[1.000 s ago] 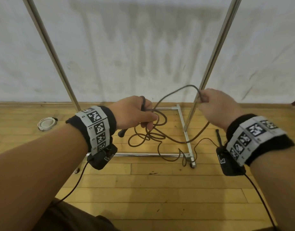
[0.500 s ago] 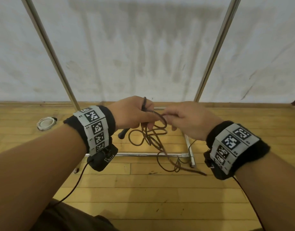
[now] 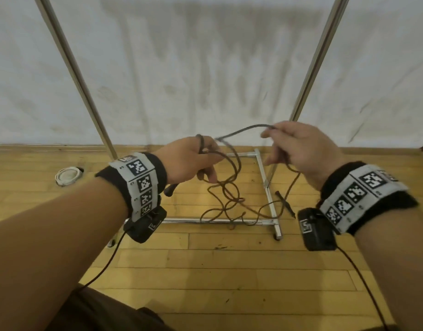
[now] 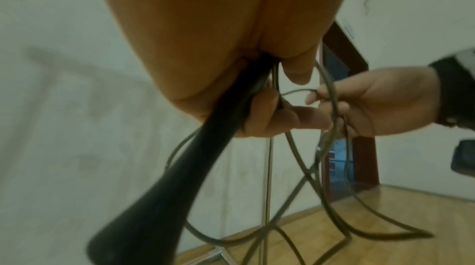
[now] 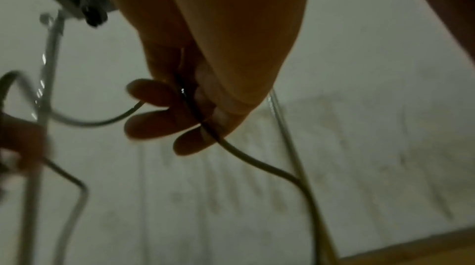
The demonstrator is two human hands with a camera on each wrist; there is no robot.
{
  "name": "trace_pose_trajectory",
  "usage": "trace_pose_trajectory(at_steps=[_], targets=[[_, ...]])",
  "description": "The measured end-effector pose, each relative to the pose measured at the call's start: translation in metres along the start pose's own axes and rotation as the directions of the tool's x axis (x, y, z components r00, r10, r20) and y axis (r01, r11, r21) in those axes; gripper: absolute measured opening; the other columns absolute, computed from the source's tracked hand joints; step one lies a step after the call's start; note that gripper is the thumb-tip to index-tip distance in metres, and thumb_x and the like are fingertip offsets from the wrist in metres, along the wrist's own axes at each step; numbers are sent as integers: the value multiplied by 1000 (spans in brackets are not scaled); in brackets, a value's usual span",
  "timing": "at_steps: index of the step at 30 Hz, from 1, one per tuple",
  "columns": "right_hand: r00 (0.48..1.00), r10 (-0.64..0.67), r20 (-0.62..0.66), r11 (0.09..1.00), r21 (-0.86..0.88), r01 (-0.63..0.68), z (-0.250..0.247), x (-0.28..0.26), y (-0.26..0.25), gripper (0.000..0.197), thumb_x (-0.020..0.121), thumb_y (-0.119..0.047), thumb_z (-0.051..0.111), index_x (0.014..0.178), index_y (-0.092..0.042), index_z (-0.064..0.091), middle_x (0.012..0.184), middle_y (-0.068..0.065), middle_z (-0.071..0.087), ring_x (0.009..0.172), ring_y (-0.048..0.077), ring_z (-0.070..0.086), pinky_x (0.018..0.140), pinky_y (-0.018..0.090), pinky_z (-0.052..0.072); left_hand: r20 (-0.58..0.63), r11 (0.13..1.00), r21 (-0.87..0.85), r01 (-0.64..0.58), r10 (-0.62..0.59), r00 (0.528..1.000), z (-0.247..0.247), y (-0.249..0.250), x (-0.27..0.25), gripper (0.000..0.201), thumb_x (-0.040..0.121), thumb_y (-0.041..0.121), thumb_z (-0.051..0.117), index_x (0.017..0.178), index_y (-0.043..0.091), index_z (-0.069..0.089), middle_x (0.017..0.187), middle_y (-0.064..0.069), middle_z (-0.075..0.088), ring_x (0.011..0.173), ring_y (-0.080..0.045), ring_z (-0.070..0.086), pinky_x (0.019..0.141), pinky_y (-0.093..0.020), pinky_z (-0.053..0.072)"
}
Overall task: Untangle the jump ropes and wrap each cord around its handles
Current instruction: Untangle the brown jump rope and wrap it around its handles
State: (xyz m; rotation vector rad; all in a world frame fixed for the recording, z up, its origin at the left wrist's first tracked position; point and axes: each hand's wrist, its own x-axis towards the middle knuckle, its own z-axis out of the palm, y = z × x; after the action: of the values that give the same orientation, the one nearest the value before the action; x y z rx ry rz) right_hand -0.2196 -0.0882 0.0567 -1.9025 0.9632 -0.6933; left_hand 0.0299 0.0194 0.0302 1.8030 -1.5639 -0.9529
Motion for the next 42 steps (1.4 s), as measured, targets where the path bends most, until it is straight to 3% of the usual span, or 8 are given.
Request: trace_pose_trajectory(at_steps=[7,12,15,20,24,27,34,42], targets=[[999,38,21,999,-37,-37,14,4,-4,22,104,-30,50,104,-26,72,84,-1,79,86,14,75,89,38,58,145,956,-273,110,-72,987,16,7,-1,44,93,60,59,113,25,78,77,-5,75,60,-17,54,56,-29,44],[997,10,70,847,-530,29,18,-2,-6,36,98,-20,56,132,-30,61,130,-9,62,116,10,59,94,25,45,153,924,-372,95,-40,987,21,8,-2,45,107,48,51,99,16,81,68,-4,63,56,-16,51,54,-28,44],[992,-56,110,894,-438,99,20,-6,-22,25,91,-21,61,110,-37,63,101,-14,65,90,2,61,74,21,47,119,928,-359,100,-60,991,20,13,1,46,108,46,50,100,12,80,64,-3,62,54,-16,50,52,-27,43],[961,65,270,948,-317,25,24,-15,-31,21,92,-40,69,107,-27,68,94,-7,74,87,12,69,80,36,59,128,937,-338,85,-43,991,20,13,0,38,107,41,56,102,11,78,62,-3,60,53,-17,47,50,-27,41],[925,118,360,993,-31,-115,29,-16,-27,19,96,-2,61,114,-6,63,101,8,77,102,25,73,88,35,59,152,946,-318,60,-12,988,20,15,-3,30,100,44,60,91,20,77,60,-4,58,50,-17,45,49,-27,40],[876,183,446,948,156,-277,29,-18,-24,33,94,8,59,122,-10,61,105,13,78,100,26,75,87,39,60,148,946,-323,37,12,989,20,17,-3,27,97,45,61,85,26,75,60,-5,57,50,-19,43,48,-26,39],[958,208,197,894,358,-268,31,-19,-25,21,92,1,69,112,5,64,102,24,75,91,33,77,68,29,62,116,998,-50,36,-30,993,24,13,-1,18,86,39,85,93,29,73,61,10,62,55,-7,56,60,-30,47],[947,314,68,776,557,-297,23,-14,-27,19,103,-14,58,108,3,67,97,22,77,85,33,78,63,28,62,48,986,163,34,-42,998,23,11,-4,26,98,52,69,85,32,80,58,17,63,49,6,54,60,-22,45]])
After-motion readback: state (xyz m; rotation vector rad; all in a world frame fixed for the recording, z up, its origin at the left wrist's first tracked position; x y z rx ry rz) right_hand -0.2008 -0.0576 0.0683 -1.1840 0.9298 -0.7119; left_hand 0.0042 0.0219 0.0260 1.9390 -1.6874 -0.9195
